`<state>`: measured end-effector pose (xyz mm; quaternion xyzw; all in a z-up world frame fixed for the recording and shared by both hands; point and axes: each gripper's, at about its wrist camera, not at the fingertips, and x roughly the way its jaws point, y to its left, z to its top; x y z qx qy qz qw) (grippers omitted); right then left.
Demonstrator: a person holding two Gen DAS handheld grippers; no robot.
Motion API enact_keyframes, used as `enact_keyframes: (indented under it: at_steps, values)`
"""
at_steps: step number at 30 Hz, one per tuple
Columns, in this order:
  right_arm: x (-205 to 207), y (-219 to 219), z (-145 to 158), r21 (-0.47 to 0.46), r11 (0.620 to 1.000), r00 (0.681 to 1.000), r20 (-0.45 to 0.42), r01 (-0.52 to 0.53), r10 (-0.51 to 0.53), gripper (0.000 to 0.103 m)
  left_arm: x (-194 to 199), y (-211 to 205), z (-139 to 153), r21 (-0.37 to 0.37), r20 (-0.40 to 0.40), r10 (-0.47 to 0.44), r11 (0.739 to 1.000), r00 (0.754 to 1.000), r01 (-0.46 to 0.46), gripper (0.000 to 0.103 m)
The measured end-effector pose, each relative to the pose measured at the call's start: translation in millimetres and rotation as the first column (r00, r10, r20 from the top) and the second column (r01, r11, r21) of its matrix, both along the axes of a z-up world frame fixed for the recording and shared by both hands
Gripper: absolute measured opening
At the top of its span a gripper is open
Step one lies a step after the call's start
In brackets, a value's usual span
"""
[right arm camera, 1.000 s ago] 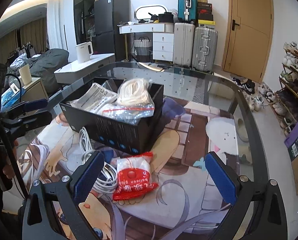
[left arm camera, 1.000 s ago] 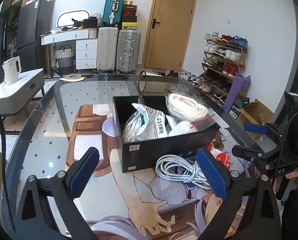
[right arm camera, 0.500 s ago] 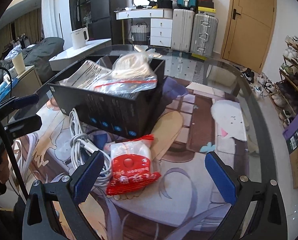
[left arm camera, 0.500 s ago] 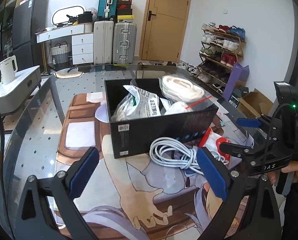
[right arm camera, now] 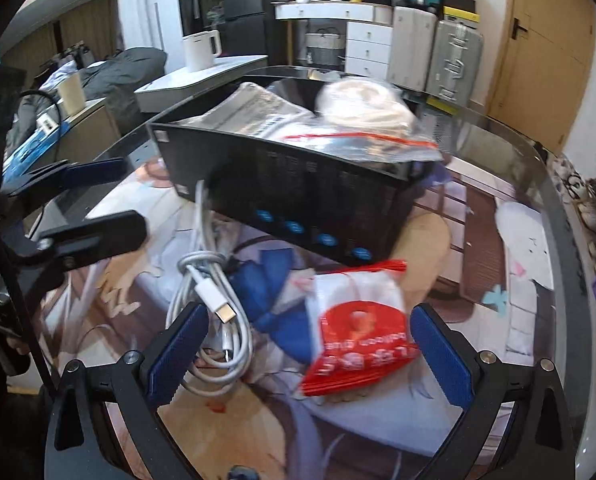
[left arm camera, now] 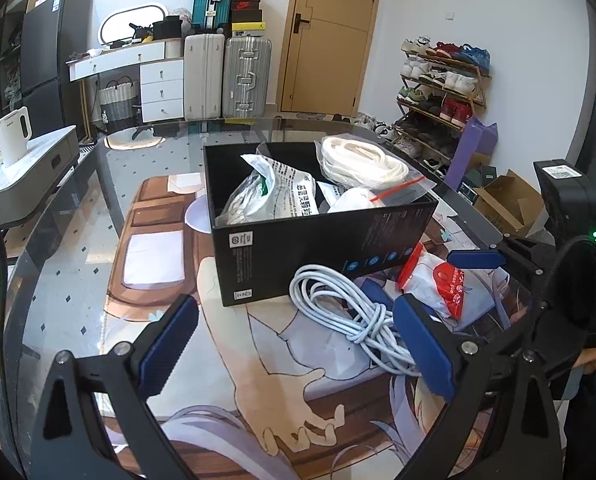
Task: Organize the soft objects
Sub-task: 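Move the right gripper to the red balloon glue packet while the left gripper approaches the white cable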
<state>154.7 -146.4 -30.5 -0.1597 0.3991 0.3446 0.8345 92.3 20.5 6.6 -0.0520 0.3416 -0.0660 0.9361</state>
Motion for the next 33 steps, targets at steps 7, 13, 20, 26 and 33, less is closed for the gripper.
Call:
enact_keyframes:
  at_steps: [7, 13, 20, 26, 33]
  values:
    - [1, -26, 12, 0.025, 0.999, 0.999, 0.008, 0.032, -0.032, 0.102, 1, -6, -2, 0.006, -0.012, -0.014, 1.0, 1.0, 0.014, 0.098]
    - [16, -51, 17, 0.05, 0.99, 0.991, 0.001, 0.133, -0.133, 0.102, 3, -9, -3, 0.005, -0.019, -0.027, 1.0, 0.999, 0.027, 0.098]
    - [20, -46, 7, 0.015, 0.988, 0.988, -0.01, 0.155, -0.155, 0.102, 7, -15, -4, 0.001, -0.039, -0.04, 0.999, 0.998, 0.04, 0.098]
    - [23, -40, -4, -0.025, 0.987, 0.987, -0.011, 0.161, -0.161, 0.102, 12, -23, -8, 0.0, -0.072, -0.05, 0.999, 0.996, 0.051, 0.098]
    - [22, -35, -12, -0.052, 0.987, 0.988, -0.02, 0.151, -0.152, 0.102, 20, -31, -12, -0.03, -0.119, -0.053, 0.998, 0.992, 0.05, 0.098]
